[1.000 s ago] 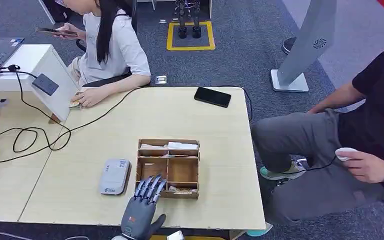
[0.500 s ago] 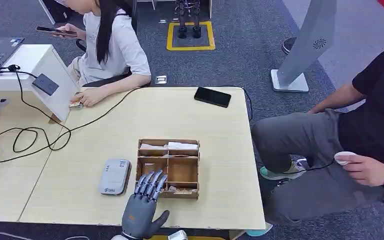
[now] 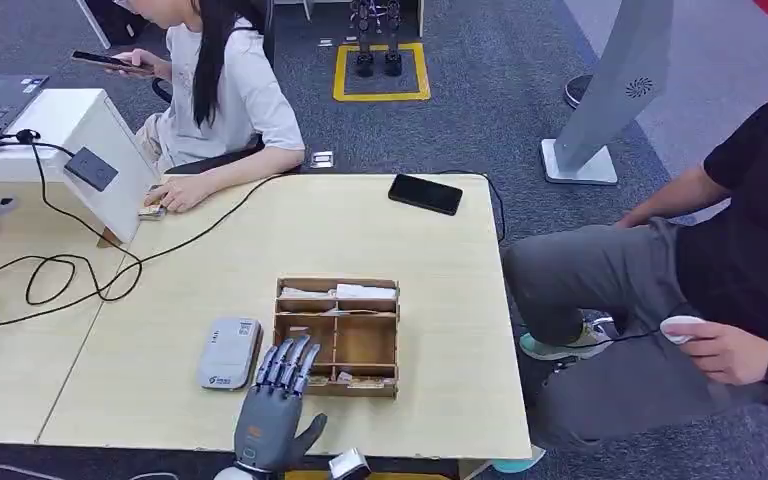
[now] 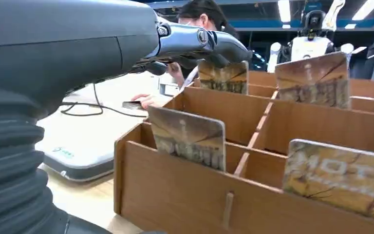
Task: Pass the card to the sensor for recognition and then transmit it.
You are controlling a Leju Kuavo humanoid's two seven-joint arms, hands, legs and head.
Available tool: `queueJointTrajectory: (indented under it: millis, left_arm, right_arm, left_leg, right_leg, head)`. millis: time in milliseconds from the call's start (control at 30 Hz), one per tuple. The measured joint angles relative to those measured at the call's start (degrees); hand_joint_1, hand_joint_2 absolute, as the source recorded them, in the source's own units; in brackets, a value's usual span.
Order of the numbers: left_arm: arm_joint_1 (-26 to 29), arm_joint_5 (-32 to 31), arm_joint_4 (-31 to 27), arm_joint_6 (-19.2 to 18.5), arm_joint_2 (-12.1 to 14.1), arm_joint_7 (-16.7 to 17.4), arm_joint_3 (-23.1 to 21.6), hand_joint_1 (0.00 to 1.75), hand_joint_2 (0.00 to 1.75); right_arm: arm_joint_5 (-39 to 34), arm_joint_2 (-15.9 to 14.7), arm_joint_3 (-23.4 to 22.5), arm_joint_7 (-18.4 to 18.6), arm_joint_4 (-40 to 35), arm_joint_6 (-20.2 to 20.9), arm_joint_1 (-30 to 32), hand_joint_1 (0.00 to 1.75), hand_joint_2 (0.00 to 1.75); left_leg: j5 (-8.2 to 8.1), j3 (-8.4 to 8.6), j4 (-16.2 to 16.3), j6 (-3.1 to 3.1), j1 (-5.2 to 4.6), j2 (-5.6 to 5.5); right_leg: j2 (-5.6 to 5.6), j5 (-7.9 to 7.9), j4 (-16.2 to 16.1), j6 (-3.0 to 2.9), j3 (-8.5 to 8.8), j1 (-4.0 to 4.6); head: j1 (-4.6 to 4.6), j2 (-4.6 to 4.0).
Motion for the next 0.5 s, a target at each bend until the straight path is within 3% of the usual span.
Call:
queueJointTrajectory:
  millis: [500]
  left_arm:
    - [-0.50,-0.33,0.00,0.00,0.83,-0.24,1.66,0.00,1.75]
  right_arm:
    - [0.66,0.46,-0.52,0.04,0.00,-0.02,-0.02,0.00,1.75]
  left_leg:
    - [0.00,0.00,0.00,0.00,0.00,0.00]
  right_leg:
    - [0.00,0.00,0.00,0.00,0.00,0.00]
  head:
    - [-0.02,0.00]
